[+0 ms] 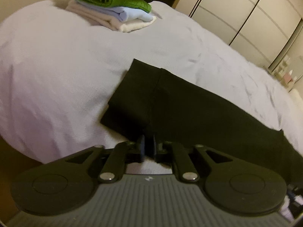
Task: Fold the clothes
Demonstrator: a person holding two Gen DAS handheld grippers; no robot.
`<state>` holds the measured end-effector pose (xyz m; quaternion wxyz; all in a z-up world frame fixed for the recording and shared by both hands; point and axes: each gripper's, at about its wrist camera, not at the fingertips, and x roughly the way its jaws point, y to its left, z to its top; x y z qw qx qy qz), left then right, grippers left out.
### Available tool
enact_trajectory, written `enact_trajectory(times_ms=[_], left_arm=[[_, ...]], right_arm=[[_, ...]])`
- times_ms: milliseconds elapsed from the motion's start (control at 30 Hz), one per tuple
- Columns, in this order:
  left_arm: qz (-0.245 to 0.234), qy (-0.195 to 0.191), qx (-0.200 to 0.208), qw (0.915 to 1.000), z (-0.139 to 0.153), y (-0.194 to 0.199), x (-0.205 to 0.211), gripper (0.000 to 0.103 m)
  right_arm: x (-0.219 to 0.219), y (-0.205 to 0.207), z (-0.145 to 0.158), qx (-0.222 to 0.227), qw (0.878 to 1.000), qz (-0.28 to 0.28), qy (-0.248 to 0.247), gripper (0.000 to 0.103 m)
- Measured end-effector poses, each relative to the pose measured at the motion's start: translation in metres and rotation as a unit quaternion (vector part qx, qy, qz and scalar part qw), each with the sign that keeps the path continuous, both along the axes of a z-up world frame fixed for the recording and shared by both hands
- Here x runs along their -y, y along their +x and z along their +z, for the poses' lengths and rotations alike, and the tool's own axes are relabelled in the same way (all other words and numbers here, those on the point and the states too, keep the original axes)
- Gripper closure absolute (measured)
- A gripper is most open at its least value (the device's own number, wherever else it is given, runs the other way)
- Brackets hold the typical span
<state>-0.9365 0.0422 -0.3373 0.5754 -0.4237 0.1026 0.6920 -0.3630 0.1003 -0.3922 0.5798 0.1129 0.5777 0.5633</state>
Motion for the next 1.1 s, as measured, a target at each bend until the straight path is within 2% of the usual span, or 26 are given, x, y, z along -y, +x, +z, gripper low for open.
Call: enact_trajectory(times_ms=[67,100,200,267,367,500,533,567,600,733,800,867,933,1033,1100], left_arm=[[-0.031,-0.003,-0.011,0.9994,0.008,0.013,0.005,0.095],[-0.048,-0.004,-0.016,0.9987,0.012,0.019,0.007,0.095],[-0.103,0.002,-0.024,0.9944,0.024,0.045,0.003,0.094],[-0.141,0.015,-0.041,0.9890,0.028,0.074,-0.008,0.090],[-0.191,0.024,-0.052,0.9799,0.029,0.116,-0.030,0.085],[-0.221,0.008,-0.021,0.9750,0.018,0.145,-0.058,0.084],[-0.225,0.004,-0.019,0.9742,0.016,0.149,-0.063,0.084],[-0.229,0.000,-0.017,0.9734,0.013,0.153,-0.068,0.084],[-0.229,-0.003,-0.021,0.9731,0.010,0.155,-0.071,0.084],[-0.218,-0.014,-0.029,0.9753,0.001,0.148,-0.076,0.085],[-0.217,-0.017,-0.031,0.9755,-0.002,0.148,-0.076,0.085],[-0.217,-0.020,-0.037,0.9753,-0.004,0.147,-0.079,0.085],[-0.220,-0.017,-0.046,0.9743,-0.002,0.149,-0.076,0.085],[-0.221,-0.020,-0.051,0.9738,-0.002,0.149,-0.077,0.085],[-0.220,-0.017,-0.049,0.9740,0.001,0.149,-0.076,0.083]], right_arm=[[0.014,0.013,0.008,-0.012,1.000,-0.014,0.014,0.072],[0.019,0.021,0.008,-0.016,0.999,-0.028,0.018,0.072],[0.034,0.046,0.009,-0.029,0.997,-0.072,0.030,0.072],[0.043,0.069,0.008,-0.026,0.994,-0.106,0.030,0.072],[0.048,0.094,0.001,-0.058,0.989,-0.133,0.034,0.074],[0.042,0.109,-0.011,-0.098,0.985,-0.138,0.026,0.077],[0.038,0.110,-0.014,-0.107,0.985,-0.136,0.022,0.083],[0.036,0.110,-0.015,-0.098,0.986,-0.133,0.023,0.099],[0.033,0.109,-0.016,-0.089,0.987,-0.129,0.024,0.099],[0.042,0.099,0.024,0.024,0.991,-0.108,0.073,0.102],[0.037,0.094,0.027,0.067,0.992,-0.098,0.032,0.102],[0.031,0.099,0.005,0.056,0.994,-0.086,-0.025,0.103],[0.031,0.099,-0.001,0.038,0.995,-0.095,-0.020,0.101],[0.033,0.101,0.013,0.027,0.993,-0.118,-0.010,0.082],[0.038,0.106,0.023,0.040,0.991,-0.131,0.008,0.082]])
